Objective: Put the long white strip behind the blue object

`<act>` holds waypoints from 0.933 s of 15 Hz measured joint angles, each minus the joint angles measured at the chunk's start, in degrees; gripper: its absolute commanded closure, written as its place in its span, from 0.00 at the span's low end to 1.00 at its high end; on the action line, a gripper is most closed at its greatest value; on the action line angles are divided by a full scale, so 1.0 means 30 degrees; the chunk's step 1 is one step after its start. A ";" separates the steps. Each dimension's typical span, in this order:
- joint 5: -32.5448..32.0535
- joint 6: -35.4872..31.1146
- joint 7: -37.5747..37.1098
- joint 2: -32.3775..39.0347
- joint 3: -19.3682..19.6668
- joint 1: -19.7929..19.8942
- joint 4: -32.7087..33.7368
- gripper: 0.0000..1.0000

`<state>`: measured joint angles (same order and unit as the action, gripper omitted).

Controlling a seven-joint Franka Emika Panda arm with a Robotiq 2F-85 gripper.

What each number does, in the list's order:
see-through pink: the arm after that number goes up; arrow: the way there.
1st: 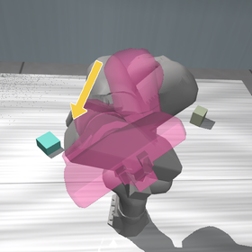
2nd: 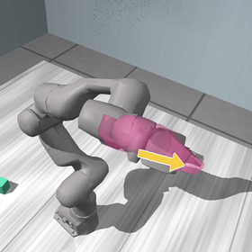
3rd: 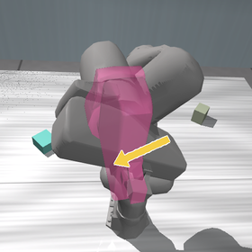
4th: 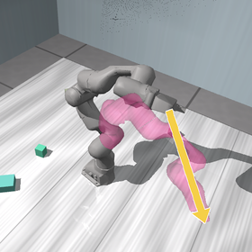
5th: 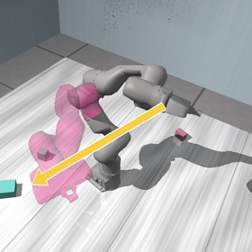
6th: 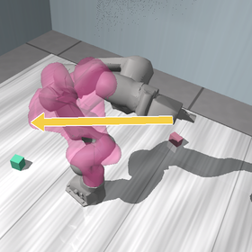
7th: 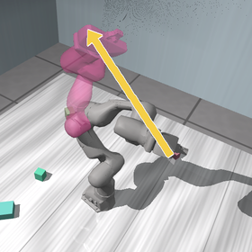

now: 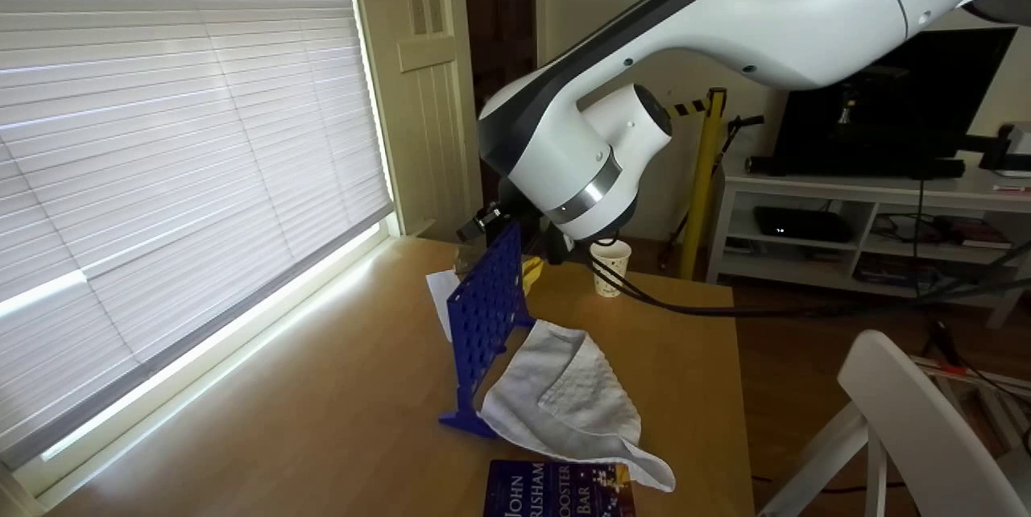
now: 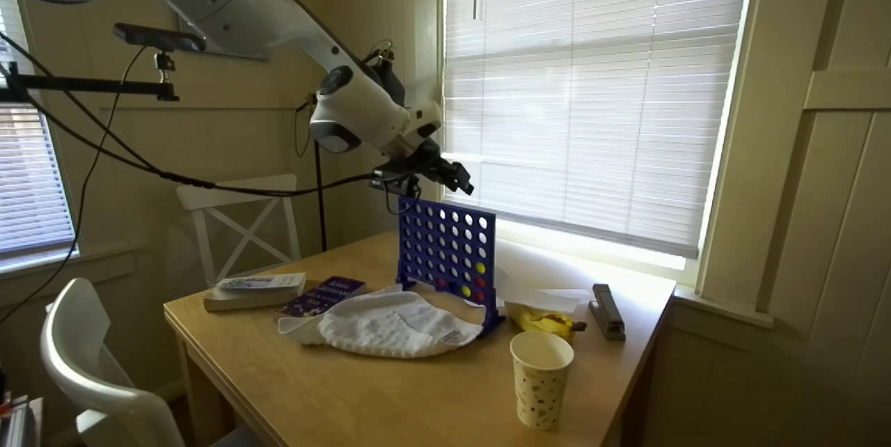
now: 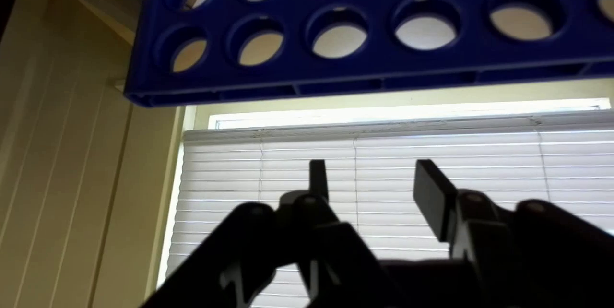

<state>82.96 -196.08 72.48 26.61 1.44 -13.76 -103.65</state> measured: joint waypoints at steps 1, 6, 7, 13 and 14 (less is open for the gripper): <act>0.0068 0.0029 0.0135 -0.0029 0.0000 -0.0204 -0.0040 0.10; 0.0081 0.1111 -0.0742 -0.1021 -0.0232 -0.0914 -0.0455 0.00; -0.0785 0.1122 -0.2161 -0.1424 -0.0471 -0.0814 -0.0843 0.00; -0.3590 0.1700 -0.9395 -0.4559 -0.0886 -0.0309 -0.3062 0.00; -0.4282 0.1892 -1.0711 -0.5116 -0.0906 -0.0088 -0.3632 0.00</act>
<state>70.12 -190.40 40.35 11.26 -1.28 -14.02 -114.55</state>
